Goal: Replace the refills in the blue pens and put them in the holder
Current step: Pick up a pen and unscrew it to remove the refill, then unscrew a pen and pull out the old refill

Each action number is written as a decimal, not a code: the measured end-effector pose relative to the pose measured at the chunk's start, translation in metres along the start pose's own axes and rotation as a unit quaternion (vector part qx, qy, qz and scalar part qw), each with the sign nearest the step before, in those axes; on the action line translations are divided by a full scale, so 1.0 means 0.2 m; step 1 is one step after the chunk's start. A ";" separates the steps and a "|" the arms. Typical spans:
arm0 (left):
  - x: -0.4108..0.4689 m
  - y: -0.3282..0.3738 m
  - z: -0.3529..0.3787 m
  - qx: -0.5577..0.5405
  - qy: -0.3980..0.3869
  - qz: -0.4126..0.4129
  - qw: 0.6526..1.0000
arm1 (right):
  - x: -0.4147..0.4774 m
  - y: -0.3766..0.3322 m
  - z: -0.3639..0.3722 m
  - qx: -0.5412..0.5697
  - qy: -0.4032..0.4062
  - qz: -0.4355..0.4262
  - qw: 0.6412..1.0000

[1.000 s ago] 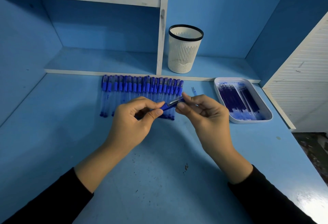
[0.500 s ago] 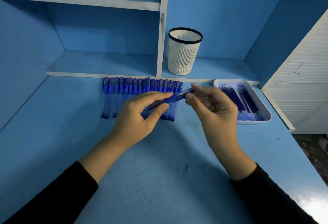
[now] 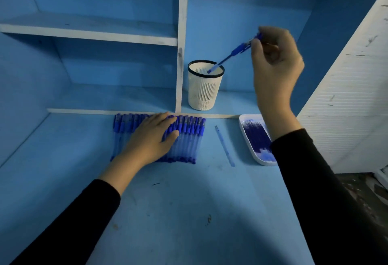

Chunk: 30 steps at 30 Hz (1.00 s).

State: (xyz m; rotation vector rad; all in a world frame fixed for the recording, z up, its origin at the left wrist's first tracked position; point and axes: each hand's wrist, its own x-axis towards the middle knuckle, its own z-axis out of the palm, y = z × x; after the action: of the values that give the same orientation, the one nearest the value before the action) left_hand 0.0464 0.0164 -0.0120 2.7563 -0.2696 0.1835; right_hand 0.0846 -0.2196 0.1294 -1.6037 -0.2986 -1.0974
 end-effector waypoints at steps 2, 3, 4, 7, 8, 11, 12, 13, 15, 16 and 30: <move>-0.01 0.00 0.00 0.000 -0.016 -0.005 1.000 | 0.03 0.07 0.10 -0.033 -0.040 -0.017 0.998; -0.01 0.00 0.01 -0.001 -0.016 -0.003 1.000 | 0.03 0.11 0.14 -0.054 -0.066 -0.027 0.996; -0.01 0.00 0.01 -0.001 -0.013 -0.002 1.000 | 0.03 0.15 0.18 -0.073 -0.091 -0.033 0.993; -0.01 0.01 0.01 -0.005 -0.010 -0.001 1.000 | -0.01 0.26 0.25 -0.118 -0.150 -0.042 0.981; -0.01 0.01 0.01 -0.004 -0.009 -0.002 1.000 | -0.02 0.29 0.26 -0.129 -0.162 -0.045 0.977; -0.02 0.02 0.00 -0.009 -0.004 0.002 1.000 | -0.06 0.34 0.28 -0.150 -0.183 -0.055 0.970; -0.02 0.02 0.00 -0.013 -0.005 0.003 1.000 | -0.07 0.34 0.28 -0.154 -0.188 -0.059 0.968; -0.01 0.01 0.00 -0.017 -0.007 0.002 1.000 | -0.07 0.35 0.27 -0.155 -0.192 -0.063 0.967; 0.00 0.01 0.00 -0.027 -0.010 -0.002 1.000 | -0.08 0.34 0.26 -0.154 -0.193 -0.069 0.966; 0.00 0.01 0.00 -0.029 -0.010 -0.004 1.000 | -0.08 0.34 0.25 -0.150 -0.191 -0.069 0.968; -0.11 0.04 -0.02 -0.004 0.001 0.010 1.000 | -0.49 0.17 0.02 -0.219 -0.350 0.136 0.901</move>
State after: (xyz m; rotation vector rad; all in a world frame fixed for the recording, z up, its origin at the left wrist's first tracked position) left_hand 0.0230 0.0141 -0.0088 2.7456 -0.2963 0.1896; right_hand 0.0568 -0.1943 0.0329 -2.3416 -0.2919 -0.3418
